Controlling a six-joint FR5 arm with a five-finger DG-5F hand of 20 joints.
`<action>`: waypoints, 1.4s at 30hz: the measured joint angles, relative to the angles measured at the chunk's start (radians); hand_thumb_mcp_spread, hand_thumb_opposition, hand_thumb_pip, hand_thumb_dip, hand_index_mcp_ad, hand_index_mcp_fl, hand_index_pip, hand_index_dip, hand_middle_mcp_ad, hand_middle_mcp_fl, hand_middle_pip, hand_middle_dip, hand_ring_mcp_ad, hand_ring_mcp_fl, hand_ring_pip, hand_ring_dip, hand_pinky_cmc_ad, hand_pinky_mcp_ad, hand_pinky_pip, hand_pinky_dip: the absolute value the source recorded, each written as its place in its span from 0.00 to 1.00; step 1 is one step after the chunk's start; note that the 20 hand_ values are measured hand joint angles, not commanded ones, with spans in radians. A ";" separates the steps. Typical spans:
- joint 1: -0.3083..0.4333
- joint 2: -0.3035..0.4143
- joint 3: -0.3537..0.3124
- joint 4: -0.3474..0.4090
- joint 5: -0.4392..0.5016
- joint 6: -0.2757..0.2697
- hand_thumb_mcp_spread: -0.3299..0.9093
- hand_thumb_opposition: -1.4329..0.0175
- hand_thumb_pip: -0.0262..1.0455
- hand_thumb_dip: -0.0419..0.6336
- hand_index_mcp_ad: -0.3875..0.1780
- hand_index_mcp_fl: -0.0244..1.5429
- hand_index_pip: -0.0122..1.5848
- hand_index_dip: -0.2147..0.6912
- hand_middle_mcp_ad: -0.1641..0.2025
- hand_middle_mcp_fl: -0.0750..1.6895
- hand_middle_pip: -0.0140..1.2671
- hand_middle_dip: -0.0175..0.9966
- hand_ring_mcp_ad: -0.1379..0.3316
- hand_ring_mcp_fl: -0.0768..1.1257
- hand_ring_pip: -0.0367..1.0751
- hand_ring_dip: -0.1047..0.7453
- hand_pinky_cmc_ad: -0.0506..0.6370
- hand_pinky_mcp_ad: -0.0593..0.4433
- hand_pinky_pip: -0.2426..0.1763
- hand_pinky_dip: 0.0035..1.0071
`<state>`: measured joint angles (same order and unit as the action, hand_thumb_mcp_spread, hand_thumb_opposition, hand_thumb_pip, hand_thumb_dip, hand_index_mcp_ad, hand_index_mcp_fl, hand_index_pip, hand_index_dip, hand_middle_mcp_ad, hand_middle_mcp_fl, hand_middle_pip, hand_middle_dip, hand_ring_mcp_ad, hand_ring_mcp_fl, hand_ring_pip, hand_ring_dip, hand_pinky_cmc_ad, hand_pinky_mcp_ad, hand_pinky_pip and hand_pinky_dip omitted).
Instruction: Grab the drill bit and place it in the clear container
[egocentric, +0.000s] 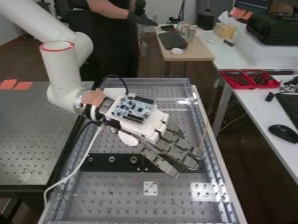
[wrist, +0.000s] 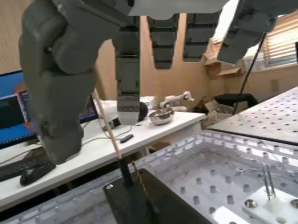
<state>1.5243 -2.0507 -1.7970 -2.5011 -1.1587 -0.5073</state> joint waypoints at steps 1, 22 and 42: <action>0.000 -0.008 0.007 0.000 -0.001 -0.003 0.69 0.45 0.30 0.34 0.58 0.26 0.53 0.62 0.70 0.06 0.13 0.13 0.58 0.08 0.11 0.08 0.46 0.57 0.28 0.17; -0.014 -0.061 0.042 0.038 -0.024 -0.115 0.77 0.41 0.38 0.41 0.48 0.29 0.74 0.61 0.62 0.11 0.13 0.14 0.54 0.08 0.11 0.08 0.43 0.57 0.28 0.17; -0.032 -0.078 0.064 0.035 -0.071 -0.126 0.80 0.38 0.35 0.46 0.36 0.27 0.72 0.64 0.62 0.11 0.13 0.15 0.54 0.08 0.12 0.08 0.41 0.56 0.32 0.17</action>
<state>1.4925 -2.1287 -1.7327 -2.4658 -1.2300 -0.6336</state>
